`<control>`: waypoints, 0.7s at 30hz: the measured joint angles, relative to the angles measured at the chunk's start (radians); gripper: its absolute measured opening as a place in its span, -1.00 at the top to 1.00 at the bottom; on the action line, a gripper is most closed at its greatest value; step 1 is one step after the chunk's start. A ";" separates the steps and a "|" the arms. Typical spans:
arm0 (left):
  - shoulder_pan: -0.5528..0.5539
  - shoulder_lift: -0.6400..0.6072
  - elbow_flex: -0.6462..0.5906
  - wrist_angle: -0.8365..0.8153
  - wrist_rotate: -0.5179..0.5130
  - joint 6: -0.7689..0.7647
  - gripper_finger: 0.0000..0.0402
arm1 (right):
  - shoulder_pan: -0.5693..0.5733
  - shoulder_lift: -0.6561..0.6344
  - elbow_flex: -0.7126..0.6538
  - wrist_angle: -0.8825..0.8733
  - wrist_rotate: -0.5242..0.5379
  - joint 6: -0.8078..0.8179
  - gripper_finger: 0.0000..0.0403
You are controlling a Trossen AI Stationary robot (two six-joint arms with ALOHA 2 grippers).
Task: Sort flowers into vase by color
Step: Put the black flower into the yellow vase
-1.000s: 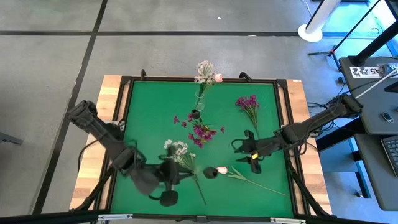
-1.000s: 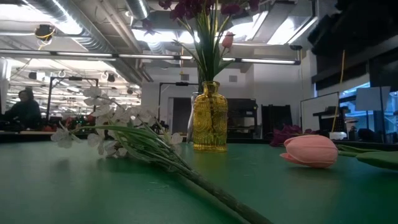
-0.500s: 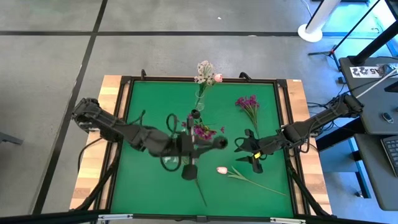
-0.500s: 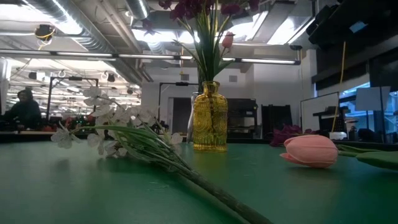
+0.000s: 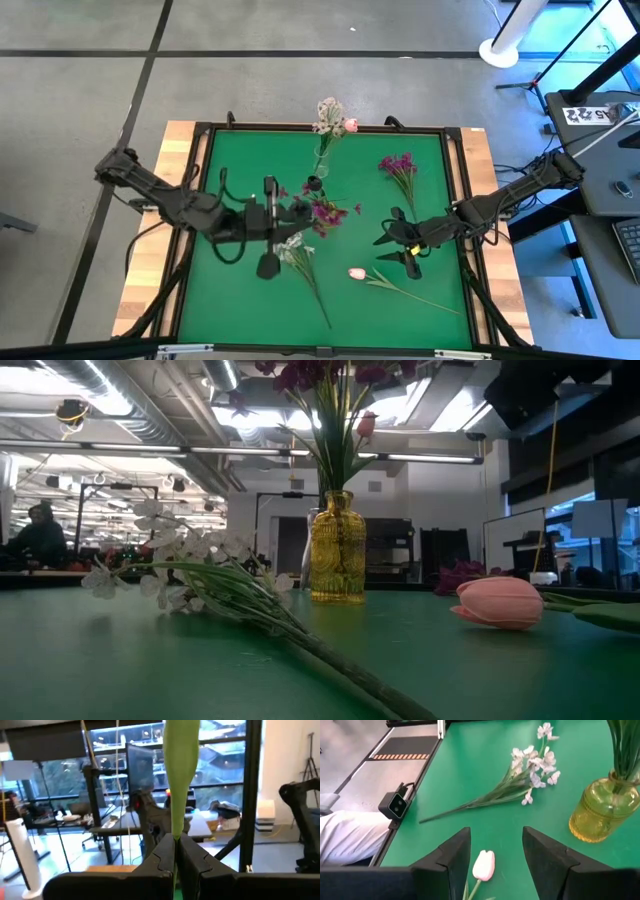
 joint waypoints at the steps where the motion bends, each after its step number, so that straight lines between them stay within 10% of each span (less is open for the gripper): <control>1: -0.002 -0.017 -0.039 0.039 0.000 -0.001 1.00 | 0.000 0.000 0.000 0.002 -0.001 -0.001 0.11; 21: -0.151 -0.189 -0.709 0.709 -0.178 -0.028 1.00 | -0.002 0.000 -0.001 0.020 0.068 -0.074 0.11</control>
